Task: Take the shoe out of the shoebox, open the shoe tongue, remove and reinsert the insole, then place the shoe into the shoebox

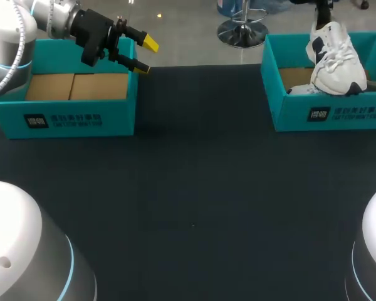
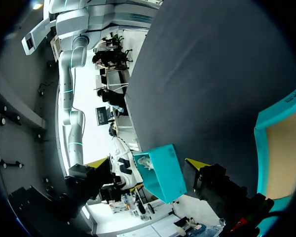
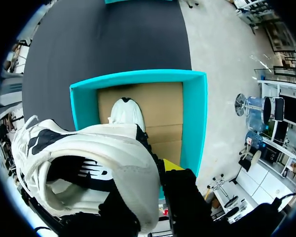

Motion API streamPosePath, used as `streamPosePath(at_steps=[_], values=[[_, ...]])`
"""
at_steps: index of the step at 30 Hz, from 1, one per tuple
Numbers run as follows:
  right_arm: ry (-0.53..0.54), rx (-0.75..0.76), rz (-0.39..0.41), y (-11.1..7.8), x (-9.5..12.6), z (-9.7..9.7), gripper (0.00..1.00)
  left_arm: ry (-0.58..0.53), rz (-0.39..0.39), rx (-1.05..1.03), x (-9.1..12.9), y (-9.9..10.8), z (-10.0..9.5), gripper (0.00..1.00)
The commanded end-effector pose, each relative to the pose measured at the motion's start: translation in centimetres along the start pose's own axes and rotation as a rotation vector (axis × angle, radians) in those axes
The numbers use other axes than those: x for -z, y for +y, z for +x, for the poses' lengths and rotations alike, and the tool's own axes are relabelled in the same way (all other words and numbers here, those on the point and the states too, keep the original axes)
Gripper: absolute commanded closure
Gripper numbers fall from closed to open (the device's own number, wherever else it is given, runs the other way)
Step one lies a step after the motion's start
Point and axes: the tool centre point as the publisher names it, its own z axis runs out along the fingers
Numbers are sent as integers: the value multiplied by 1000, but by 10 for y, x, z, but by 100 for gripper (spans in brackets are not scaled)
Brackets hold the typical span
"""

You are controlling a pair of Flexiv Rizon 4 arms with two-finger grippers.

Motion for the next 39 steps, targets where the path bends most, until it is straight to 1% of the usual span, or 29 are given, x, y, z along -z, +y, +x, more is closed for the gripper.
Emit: streamPosePath(at_steps=[1, 3, 4, 8, 14, 18, 19, 22, 23, 31, 34, 39], values=[[24, 1, -28, -25, -11, -23, 100, 1, 2, -1, 0, 0, 0, 0], [29, -5, -7, -34, -16, -29, 100, 1, 2, -1, 0, 0, 0, 0], [37, -8, -12, -42, -19, -33, 100, 1, 2, -1, 0, 0, 0, 0], [56, -25, -3, -61, -29, -46, 100, 1, 2, -1, 0, 0, 0, 0], [86, -69, 17, -84, -43, -64, 100, 1, 2, -1, 0, 0, 0, 0], [105, -130, 16, -98, -52, -70, 100, 1, 2, -1, 0, 0, 0, 0], [103, -147, 23, -102, -54, -70, 100, 1, 2, -1, 0, 0, 0, 0], [113, -187, 3, -113, -60, -72, 100, 1, 2, -1, 0, 0, 0, 0], [115, -195, 13, -115, -61, -72, 100, 1, 2, -1, 0, 0, 0, 0], [126, -233, 10, -121, -64, -70, 100, 1, 2, -1, 0, 0, 0, 0], [142, -296, 10, -124, -65, -68, 100, 1, 2, -1, 0, 0, 0, 0], [153, -480, -19, -134, -69, -59, 100, 1, 2, -1, 0, 0, 0, 0]])
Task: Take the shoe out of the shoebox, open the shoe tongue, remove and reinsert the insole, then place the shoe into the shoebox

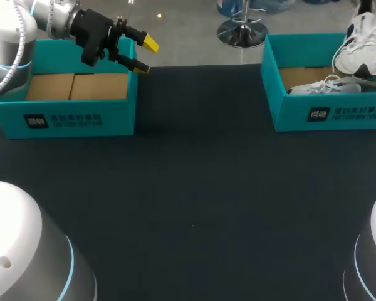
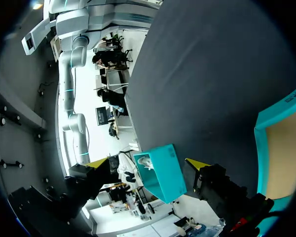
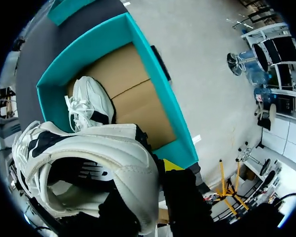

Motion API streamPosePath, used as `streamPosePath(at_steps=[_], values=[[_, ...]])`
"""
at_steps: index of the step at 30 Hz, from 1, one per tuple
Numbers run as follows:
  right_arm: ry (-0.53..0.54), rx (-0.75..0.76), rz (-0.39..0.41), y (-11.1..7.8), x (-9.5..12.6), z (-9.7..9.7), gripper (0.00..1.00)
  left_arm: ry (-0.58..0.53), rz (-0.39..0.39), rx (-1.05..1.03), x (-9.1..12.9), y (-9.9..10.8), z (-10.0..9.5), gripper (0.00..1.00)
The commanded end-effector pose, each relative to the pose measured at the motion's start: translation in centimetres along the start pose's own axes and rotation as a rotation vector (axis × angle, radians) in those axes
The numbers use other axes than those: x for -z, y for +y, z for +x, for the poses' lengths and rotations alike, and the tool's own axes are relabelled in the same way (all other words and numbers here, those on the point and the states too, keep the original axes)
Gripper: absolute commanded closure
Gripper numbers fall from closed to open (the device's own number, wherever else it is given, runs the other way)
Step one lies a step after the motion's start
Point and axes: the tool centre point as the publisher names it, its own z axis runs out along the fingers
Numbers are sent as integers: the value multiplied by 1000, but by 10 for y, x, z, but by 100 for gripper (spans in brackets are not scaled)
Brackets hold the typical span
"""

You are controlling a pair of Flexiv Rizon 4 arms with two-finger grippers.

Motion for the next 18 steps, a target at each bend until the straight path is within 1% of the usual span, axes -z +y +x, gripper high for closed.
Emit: streamPosePath(at_steps=[1, 2, 3, 5, 6, 7, 8, 9, 10, 11, 13, 16, 17, 18], values=[[27, -127, -17, -9, -3, -2, 100, 1, 2, -1, 0, 0, 0, 0], [23, -182, -24, -11, -4, -1, 100, 1, 2, -1, 0, 0, 0, 0], [23, -202, -33, -11, -5, 0, 100, 1, 2, -1, 0, 0, 0, 0], [27, -325, -19, -12, -5, 0, 100, 1, 2, -1, 0, 0, 0, 0], [27, -344, -17, -12, -4, 1, 100, 1, 2, -1, 0, 0, 0, 0], [31, -433, -23, -13, -4, 0, 100, 1, 2, -1, 0, 0, 0, 0], [40, -474, -27, -14, -4, -1, 100, 1, 2, -1, 0, 0, 0, 0], [28, -504, -13, -14, -4, 0, 100, 1, 2, -1, 0, 0, 0, 0], [23, -583, -6, -14, -5, -2, 100, 1, 2, -1, 0, 0, 0, 0], [32, -609, -8, -15, -6, -3, 100, 1, 2, -1, 0, 0, 0, 0], [15, -711, 17, -17, -7, -5, 100, 1, 2, -1, 0, 0, 0, 0], [-1, -811, 42, -21, -9, -6, 100, 1, 2, -1, 0, 0, 0, 0], [-1, -834, 43, -22, -9, -5, 100, 1, 2, -1, 0, 0, 0, 0], [5, -889, 35, -24, -9, -4, 100, 1, 2, -1, 0, 0, 0, 0]])
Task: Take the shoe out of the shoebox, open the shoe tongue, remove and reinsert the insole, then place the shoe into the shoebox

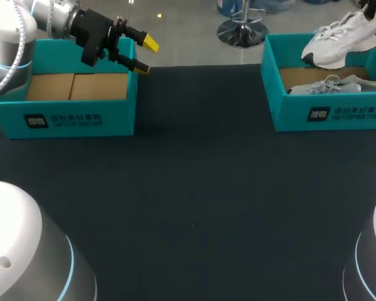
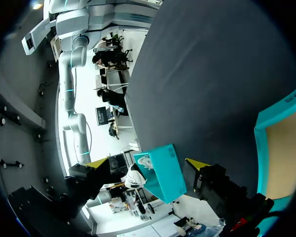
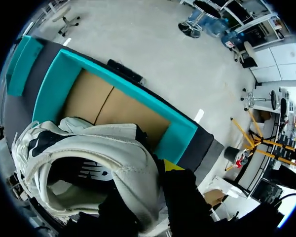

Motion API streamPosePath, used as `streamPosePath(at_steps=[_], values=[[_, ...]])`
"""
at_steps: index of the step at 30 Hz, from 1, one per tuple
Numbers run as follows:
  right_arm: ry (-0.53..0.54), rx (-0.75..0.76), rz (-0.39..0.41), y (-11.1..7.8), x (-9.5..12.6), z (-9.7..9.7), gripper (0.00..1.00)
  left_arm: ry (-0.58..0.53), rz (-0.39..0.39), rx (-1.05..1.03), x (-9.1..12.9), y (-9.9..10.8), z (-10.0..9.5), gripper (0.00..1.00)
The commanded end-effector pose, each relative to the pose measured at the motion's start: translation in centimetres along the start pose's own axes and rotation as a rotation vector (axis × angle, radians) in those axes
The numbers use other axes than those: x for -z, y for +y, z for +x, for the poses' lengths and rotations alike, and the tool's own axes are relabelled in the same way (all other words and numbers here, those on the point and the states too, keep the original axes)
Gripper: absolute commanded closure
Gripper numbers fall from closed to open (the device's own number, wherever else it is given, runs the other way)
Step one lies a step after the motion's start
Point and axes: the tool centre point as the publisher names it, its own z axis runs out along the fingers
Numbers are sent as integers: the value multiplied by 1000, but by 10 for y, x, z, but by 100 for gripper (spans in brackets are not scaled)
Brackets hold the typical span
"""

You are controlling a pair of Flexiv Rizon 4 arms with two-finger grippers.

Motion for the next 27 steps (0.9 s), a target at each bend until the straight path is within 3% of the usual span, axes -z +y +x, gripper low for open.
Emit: streamPosePath(at_steps=[1, 5, 12, 27], values=[[-14, -326, 33, 1, 0, -4, 100, 1, 2, -1, 0, 0, 0, 0], [-32, -528, 27, -6, 1, -2, 100, 1, 2, -1, 0, 0, 0, 0], [-46, -714, 6, -14, 0, 2, 100, 1, 2, -1, 0, 0, 0, 0], [-61, -581, -34, -21, 0, 10, 100, 1, 2, -1, 0, 0, 0, 0]])
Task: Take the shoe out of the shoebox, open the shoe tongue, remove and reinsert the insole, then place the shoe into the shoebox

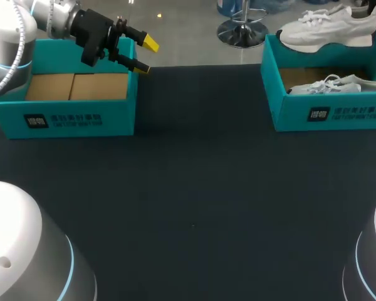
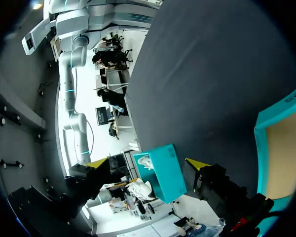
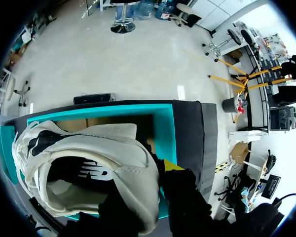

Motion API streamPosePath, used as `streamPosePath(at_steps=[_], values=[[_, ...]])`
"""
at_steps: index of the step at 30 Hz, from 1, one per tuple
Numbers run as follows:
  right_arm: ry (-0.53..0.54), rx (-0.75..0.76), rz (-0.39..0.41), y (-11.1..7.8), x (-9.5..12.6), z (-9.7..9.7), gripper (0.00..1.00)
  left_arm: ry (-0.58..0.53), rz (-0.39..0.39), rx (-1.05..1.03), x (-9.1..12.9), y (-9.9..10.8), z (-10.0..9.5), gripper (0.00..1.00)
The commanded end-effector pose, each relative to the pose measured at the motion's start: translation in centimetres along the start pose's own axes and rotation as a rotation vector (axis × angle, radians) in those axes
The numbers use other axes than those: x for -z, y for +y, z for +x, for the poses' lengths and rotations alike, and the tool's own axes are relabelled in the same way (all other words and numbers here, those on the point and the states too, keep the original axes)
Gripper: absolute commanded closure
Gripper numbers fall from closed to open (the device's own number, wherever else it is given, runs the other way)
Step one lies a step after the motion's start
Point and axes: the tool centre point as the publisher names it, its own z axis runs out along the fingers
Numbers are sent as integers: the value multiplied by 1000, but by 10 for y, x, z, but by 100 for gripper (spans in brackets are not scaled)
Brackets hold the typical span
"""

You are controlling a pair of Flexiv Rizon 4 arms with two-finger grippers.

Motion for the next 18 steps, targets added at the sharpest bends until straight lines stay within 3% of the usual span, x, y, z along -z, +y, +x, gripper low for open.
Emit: streamPosePath(at_steps=[1, 8, 18], values=[[6, 1, -53, -17, 1, -2, 100, 1, 2, -1, 0, 0, 0, 0], [4, 14, -51, -27, -6, -5, 100, 1, 2, -1, 0, 0, 0, 0], [-36, 1, -65, -24, -29, -3, 100, 1, 2, -1, 0, 0, 0, 0]])
